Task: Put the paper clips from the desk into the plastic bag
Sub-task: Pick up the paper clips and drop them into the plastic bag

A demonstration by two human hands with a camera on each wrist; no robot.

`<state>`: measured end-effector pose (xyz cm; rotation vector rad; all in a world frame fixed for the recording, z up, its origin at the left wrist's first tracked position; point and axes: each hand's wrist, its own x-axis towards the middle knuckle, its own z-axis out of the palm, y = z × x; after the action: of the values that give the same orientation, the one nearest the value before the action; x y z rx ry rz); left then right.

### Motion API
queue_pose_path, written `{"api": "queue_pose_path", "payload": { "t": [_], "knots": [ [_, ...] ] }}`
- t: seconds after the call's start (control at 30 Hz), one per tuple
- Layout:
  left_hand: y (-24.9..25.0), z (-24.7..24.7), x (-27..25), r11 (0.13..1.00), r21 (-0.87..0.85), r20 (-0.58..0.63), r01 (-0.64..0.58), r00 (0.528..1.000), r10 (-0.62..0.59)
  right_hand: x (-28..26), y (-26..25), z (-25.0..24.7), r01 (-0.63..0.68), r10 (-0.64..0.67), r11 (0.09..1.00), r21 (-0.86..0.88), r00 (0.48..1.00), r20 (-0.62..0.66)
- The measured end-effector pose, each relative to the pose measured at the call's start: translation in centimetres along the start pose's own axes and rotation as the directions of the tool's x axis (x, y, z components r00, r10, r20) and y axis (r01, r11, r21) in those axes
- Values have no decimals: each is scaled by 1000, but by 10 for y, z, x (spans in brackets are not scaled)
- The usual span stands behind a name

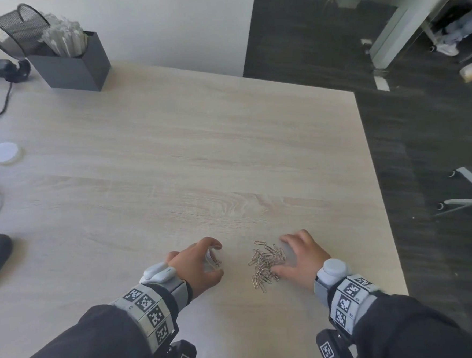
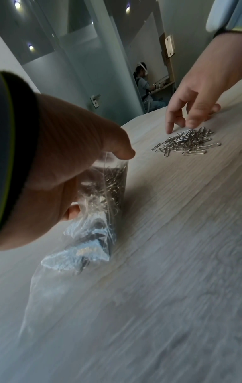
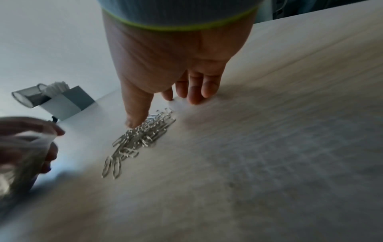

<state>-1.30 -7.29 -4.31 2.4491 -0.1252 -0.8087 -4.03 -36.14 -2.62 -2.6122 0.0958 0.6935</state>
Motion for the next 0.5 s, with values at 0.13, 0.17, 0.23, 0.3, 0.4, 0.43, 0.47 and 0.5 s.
{"api": "queue_pose_path", "payload": {
  "t": [0.13, 0.17, 0.23, 0.3, 0.4, 0.43, 0.47, 0.5],
  "knots": [
    [12, 1, 2, 1000, 19, 12, -21, 1000, 21, -12, -3, 9, 45, -43, 998, -53, 998, 43],
    [13, 3, 3, 1000, 23, 19, -18, 1000, 18, -12, -5, 12, 44, -41, 997, -62, 998, 44],
    [14, 4, 3, 999, 34, 33, -13, 999, 12, -10, -10, 16, 47, -43, 995, -83, 998, 47],
    [14, 4, 4, 999, 45, 39, -9, 999, 7, -6, -14, 19, 52, -49, 996, -75, 998, 43],
    [17, 3, 2, 999, 50, 40, -12, 999, 10, 0, -18, 20, 59, -58, 998, -35, 998, 21],
    [18, 3, 2, 999, 46, 41, -13, 999, 11, 3, -20, 20, 59, -59, 998, -27, 998, 12],
    [19, 3, 1, 999, 46, 39, -14, 999, 12, 5, -21, 20, 62, -62, 998, -27, 998, 6],
    [19, 2, 0, 999, 45, 40, -13, 999, 11, 6, -23, 20, 71, -71, 997, -30, 997, 0]
  ]
}}
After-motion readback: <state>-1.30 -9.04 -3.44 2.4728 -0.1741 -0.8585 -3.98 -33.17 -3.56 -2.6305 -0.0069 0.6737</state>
